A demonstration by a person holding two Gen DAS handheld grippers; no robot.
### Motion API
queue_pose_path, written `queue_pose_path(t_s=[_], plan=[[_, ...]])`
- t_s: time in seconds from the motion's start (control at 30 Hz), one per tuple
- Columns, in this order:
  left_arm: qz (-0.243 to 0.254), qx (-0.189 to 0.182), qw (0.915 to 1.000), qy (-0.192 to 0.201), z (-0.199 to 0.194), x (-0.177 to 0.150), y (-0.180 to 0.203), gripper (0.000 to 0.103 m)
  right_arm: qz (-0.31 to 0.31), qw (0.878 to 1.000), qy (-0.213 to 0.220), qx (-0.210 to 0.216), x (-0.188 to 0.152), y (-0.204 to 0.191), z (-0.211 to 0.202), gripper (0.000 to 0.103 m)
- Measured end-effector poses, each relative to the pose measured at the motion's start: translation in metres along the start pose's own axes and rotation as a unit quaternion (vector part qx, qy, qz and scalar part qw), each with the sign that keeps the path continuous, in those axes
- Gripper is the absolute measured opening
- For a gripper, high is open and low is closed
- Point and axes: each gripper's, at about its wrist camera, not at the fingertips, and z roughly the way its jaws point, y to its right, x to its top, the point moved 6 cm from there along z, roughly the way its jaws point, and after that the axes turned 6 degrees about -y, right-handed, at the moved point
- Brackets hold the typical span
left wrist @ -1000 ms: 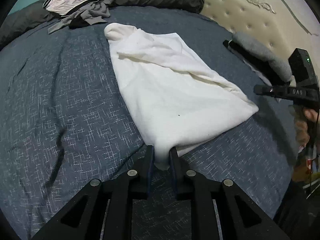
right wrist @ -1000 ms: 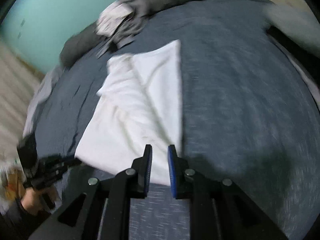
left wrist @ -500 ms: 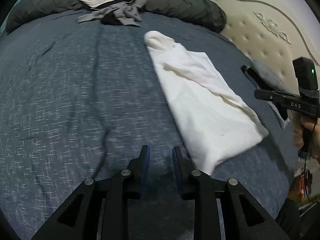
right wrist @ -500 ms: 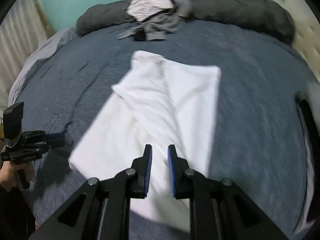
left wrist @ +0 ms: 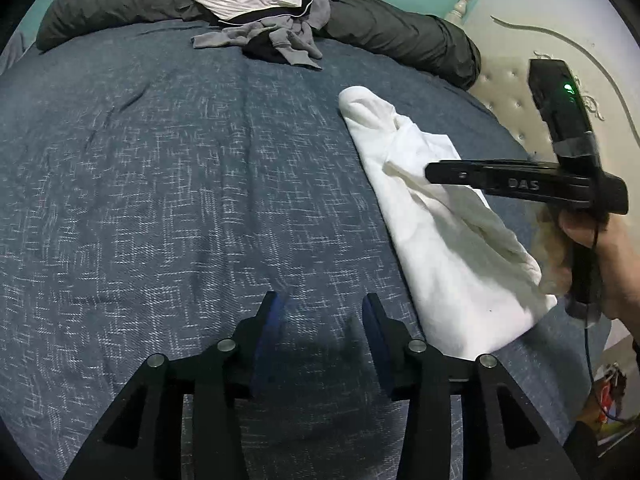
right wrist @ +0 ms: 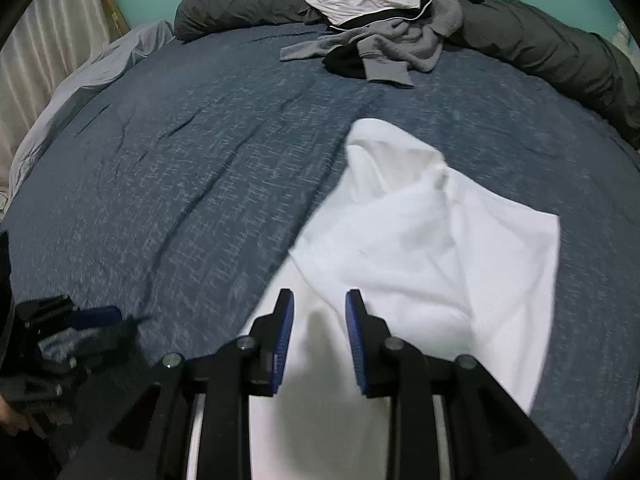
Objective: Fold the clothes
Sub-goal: 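Open both tools and withdraw them from the folded shirt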
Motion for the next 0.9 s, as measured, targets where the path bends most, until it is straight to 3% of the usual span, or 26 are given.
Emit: queue_pose_path(t_s=[0.23,0.37,0.5,0.7,0.9], plan=[[-0.002,-0.007,1.0,0.0,0.002,0.0,-0.001,0.046,-0.033,0.998,-0.027,-0.053,0.005,-0.01,0.029,0.026],[-0.004,-0.01,0.9999,-0.002,0.003,0.0,-0.003,0.046,-0.037,0.996,-0.021,-0.072,0.005,-0.004,0.027,0.004],[-0.008,-0.014,0.9999,-0.001,0.002,0.002,-0.005,0.046,-0.026,0.997,0.007,-0.069,0.01,0.011,0.007,0.001],[-0.008,-0.016,0.9998,0.0,0.0,0.003,-0.005,0.046,0.048,0.995,0.064,-0.056,0.023,0.062,-0.035,0.001],[-0.019,-0.024,0.9995,-0.003,0.003,0.003,-0.007,0.046,0.099,0.987,0.087,-0.092,0.026,0.13,-0.058,0.001]])
